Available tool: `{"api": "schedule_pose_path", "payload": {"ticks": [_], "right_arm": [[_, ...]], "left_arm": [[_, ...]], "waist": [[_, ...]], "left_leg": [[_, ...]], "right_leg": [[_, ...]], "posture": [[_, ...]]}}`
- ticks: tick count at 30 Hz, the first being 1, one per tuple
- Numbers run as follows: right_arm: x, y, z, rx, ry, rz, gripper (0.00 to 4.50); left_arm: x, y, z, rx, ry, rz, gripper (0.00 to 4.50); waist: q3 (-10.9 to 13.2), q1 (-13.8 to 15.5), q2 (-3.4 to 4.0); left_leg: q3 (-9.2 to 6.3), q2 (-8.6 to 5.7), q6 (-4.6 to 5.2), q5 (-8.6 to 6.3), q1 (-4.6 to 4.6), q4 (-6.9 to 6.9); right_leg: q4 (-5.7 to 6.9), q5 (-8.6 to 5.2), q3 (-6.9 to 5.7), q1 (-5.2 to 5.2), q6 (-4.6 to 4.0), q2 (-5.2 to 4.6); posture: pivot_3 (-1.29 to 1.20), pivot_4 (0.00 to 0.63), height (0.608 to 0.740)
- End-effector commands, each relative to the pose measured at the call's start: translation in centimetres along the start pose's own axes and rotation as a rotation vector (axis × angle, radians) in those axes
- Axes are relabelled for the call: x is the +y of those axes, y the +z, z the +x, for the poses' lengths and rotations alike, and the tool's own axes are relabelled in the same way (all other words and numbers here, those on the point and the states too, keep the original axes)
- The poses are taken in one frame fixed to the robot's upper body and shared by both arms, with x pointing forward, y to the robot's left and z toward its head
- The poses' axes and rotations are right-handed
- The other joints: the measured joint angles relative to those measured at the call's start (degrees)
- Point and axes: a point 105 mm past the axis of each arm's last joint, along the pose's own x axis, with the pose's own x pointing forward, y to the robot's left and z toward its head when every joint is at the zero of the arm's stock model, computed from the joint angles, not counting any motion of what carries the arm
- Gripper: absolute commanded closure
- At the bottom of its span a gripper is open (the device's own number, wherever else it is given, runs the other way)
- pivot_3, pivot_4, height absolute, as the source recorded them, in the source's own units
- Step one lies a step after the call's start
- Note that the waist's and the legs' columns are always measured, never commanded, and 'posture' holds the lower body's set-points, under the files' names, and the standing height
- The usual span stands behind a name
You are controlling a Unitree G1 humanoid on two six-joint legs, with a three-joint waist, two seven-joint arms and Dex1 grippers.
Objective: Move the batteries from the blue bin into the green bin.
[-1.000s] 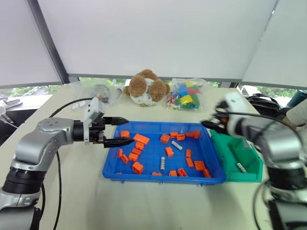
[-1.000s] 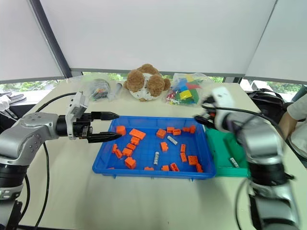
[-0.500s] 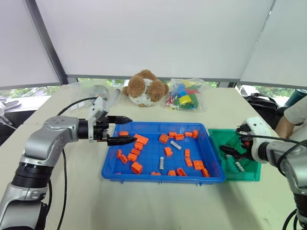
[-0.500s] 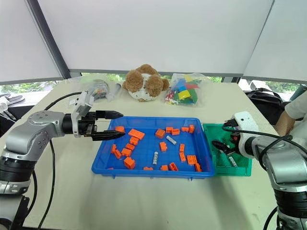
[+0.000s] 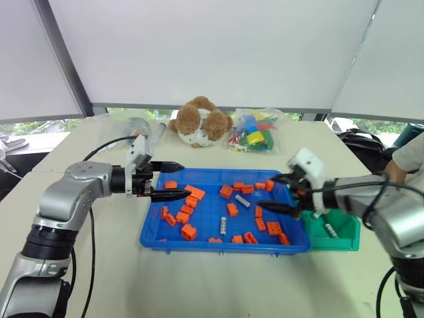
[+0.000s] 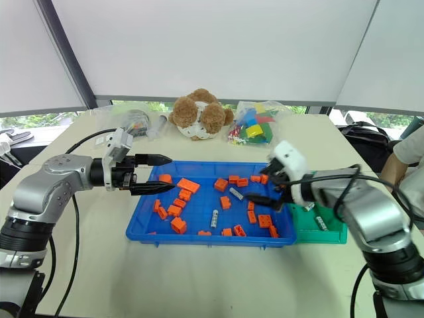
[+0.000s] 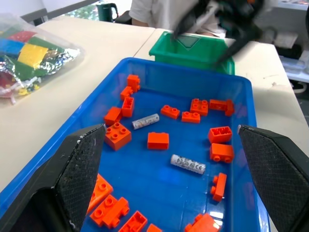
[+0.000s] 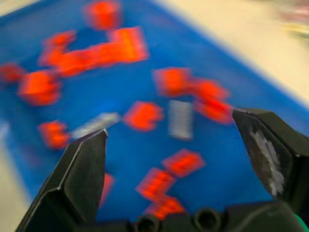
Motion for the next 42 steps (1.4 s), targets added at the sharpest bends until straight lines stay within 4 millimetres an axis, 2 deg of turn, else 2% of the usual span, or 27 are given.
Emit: {"api": "schedule_pose_path", "payload": {"ticks": [1, 4, 8, 17, 27, 39, 42], "right_arm": [[0.3, 1.4, 1.1, -0.054, 0.054, -0.057, 0.05], [1.8, 0.3, 3.5, -0.014, 0.161, -0.117, 0.05], [2.4, 0.1, 5.9, -0.002, 0.236, -0.143, 0.05], [2.7, -1.3, 8.7, 0.057, 0.317, -0.237, 0.05], [2.6, -3.8, 10.1, 0.127, 0.369, -0.208, 0.05], [2.5, -5.4, 10.7, 0.168, 0.358, -0.152, 0.05], [2.5, -5.5, 10.6, 0.172, 0.360, -0.136, 0.88]], "left_arm": [[-0.2, 1.4, -0.1, -0.019, 0.001, 0.065, 0.00], [-0.2, 1.4, -0.1, -0.020, 0.012, 0.069, 0.00], [-0.4, 1.5, -0.3, -0.019, 0.021, 0.069, 0.00], [-0.5, 1.5, -0.6, -0.015, 0.040, 0.070, 0.00], [-0.4, 1.4, -0.9, -0.020, 0.062, 0.078, 0.00], [-0.6, 1.1, -0.8, -0.019, 0.075, 0.076, 0.00], [-0.6, 1.1, -0.8, -0.017, 0.079, 0.077, 0.00]], "waist": [[0.0, 0.0, 0.00], [0.0, 0.0, -0.01], [0.0, -0.1, -0.01], [0.0, 0.0, 0.00], [0.0, -0.1, 0.00], [0.0, -0.1, 0.00], [0.0, -0.1, 0.00]], "left_leg": [[0.01, 0.00, 0.00, 0.00, 0.00, 0.01], [-0.01, 0.00, 0.00, 0.00, 0.00, 0.01], [0.00, 0.00, 0.00, 0.00, 0.01, 0.01], [0.01, 0.00, -0.02, 0.01, 0.01, 0.02], [0.03, 0.01, -0.13, 0.07, 0.02, 0.02], [0.03, 0.01, -0.25, 0.14, 0.04, 0.02], [0.03, 0.01, -0.25, 0.14, 0.04, 0.02]], "right_leg": [[0.00, 0.00, 0.00, 0.00, 0.00, 0.00], [0.01, 0.00, -0.02, 0.00, 0.00, 0.00], [0.02, 0.00, -0.02, -0.01, 0.00, 0.01], [0.04, 0.00, -0.04, -0.01, 0.00, -0.01], [0.06, 0.00, -0.05, -0.01, 0.00, -0.01], [0.09, 0.00, -0.05, 0.02, 0.00, -0.01], [0.08, 0.00, -0.05, 0.02, 0.00, -0.02]], "posture": [[0.00, 0.150, 0.733], [0.00, 0.150, 0.733], [0.00, 0.150, 0.733], [0.00, 0.150, 0.733], [0.00, 0.150, 0.733], [0.00, 0.150, 0.733], [0.00, 0.150, 0.733]]}}
